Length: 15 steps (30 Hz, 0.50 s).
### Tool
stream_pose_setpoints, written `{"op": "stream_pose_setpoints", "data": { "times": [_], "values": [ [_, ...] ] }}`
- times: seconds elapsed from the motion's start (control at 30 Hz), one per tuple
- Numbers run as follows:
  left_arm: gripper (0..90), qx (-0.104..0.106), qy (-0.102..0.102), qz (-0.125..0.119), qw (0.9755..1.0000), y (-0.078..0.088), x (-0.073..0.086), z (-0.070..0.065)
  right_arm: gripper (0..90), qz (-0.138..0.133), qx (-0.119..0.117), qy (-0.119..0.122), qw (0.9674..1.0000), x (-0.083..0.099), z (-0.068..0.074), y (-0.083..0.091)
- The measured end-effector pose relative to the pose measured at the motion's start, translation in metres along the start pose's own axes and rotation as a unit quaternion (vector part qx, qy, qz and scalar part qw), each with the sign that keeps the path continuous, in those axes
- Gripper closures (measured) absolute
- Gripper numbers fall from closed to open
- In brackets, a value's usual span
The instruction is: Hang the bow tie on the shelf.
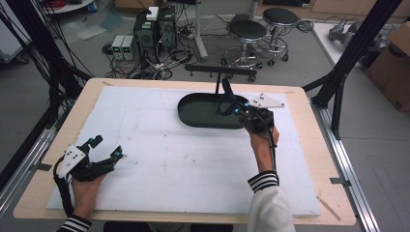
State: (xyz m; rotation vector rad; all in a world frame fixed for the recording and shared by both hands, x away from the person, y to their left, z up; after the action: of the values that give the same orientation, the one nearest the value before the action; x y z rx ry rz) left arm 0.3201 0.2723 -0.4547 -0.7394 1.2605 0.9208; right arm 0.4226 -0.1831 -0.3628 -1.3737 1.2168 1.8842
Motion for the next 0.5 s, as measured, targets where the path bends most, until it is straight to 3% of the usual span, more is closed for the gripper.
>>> {"op": "stream_pose_setpoints", "data": {
  "times": [0.5],
  "values": [
    [14.7, 0.0, 0.001, 0.0, 1.0, 0.0, 0.0, 0.0, 80.7, -0.024, 0.016, -0.004, 0.9996, -0.022, 0.002, -0.015]
  ]
}}
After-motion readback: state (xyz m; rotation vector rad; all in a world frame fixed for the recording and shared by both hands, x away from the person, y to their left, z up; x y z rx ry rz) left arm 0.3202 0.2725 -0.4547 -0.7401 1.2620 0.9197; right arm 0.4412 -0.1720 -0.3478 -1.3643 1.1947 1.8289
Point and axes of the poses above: each handheld gripper's, and its own axes: y roughly backward along the jaws, x roughly out of its underside, z roughly to its left, the point moved 5 cm from there along -y, roughly forward along the jaws, and after that the axes turned 12 degrees about -y, right-handed, at the moved point
